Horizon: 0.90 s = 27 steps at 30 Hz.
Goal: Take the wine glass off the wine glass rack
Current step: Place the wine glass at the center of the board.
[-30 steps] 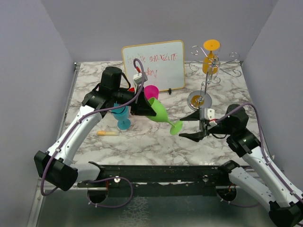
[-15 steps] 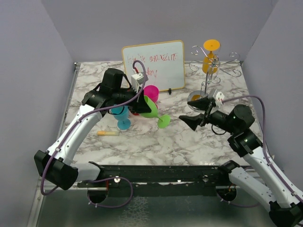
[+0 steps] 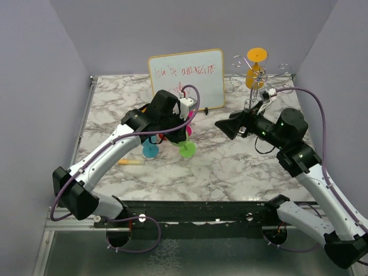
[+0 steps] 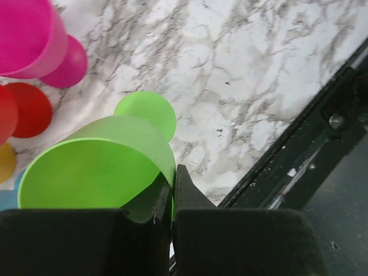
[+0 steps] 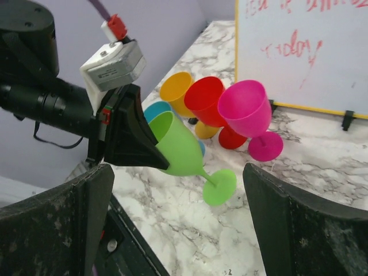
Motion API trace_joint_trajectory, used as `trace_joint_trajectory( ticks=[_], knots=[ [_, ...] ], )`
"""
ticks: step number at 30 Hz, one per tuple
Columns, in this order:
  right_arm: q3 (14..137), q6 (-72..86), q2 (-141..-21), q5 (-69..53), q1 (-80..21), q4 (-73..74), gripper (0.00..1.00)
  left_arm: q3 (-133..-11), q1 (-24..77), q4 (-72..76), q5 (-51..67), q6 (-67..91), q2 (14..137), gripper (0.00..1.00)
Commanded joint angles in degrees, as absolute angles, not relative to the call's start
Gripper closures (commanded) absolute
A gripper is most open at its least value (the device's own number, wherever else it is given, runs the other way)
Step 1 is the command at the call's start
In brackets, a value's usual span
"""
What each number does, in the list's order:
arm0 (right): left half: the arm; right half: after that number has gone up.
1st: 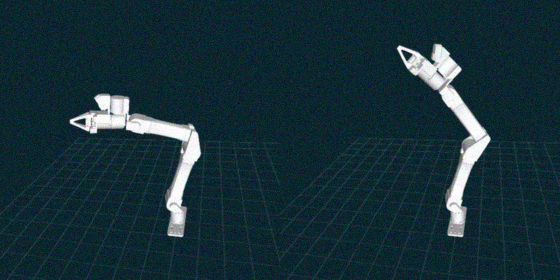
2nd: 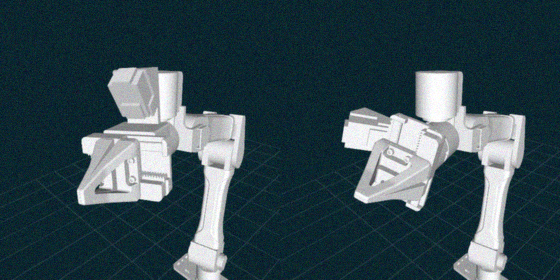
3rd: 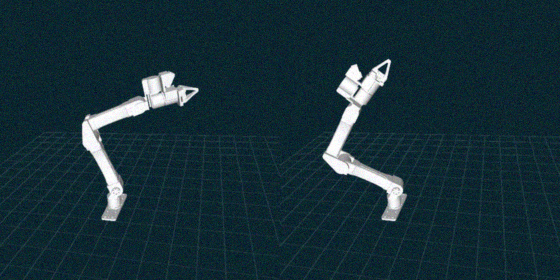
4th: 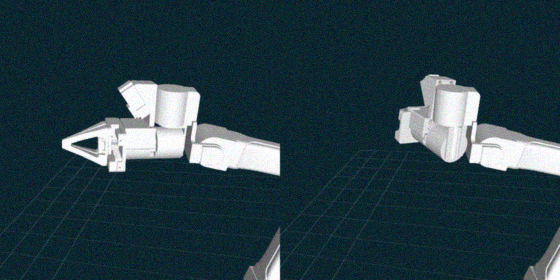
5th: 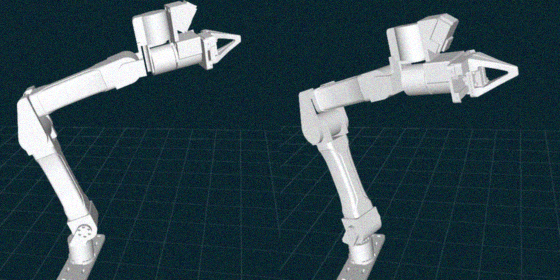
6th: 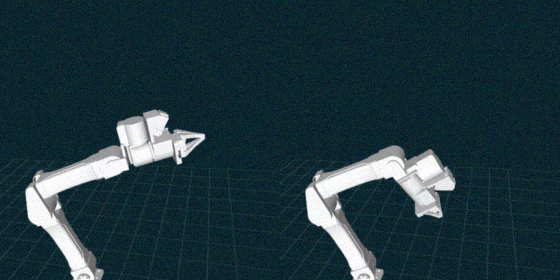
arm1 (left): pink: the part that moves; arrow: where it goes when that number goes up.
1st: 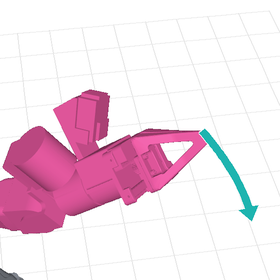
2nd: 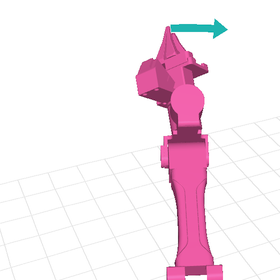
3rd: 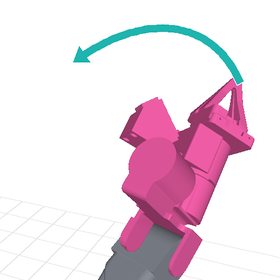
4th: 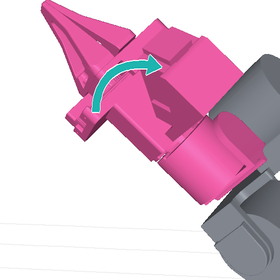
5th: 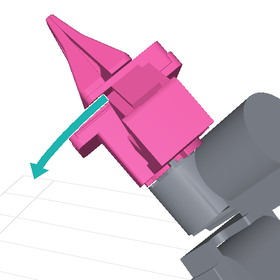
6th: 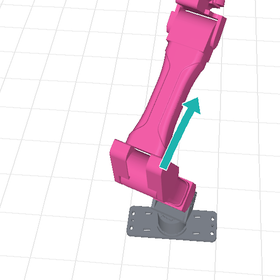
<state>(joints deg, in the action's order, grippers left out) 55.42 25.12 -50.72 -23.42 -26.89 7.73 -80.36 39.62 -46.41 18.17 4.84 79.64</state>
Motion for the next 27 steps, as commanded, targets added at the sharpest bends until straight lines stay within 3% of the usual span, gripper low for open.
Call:
trace_joint_trajectory(
  ticks=[1,10,18,27],
  knots=[
    [56.66,29.05,-46.41,-10.58,-26.89,12.22,0.00,-83.22,39.90,-49.04,10.07,2.03,79.08,1.00],
    [54.53,25.66,-41.03,-14.23,-26.89,3.50,0.00,-80.97,39.90,-49.22,6.87,1.83,82.38,1.00],
    [55.37,22.65,-43.36,-13.01,-26.89,6.75,0.00,-77.59,39.89,-48.43,0.50,-2.56,83.62,1.00],
    [55.07,20.41,-44.20,-12.84,-26.89,8.80,0.00,-77.11,39.90,-47.73,1.73,-2.05,87.04,1.00]
  ],
)
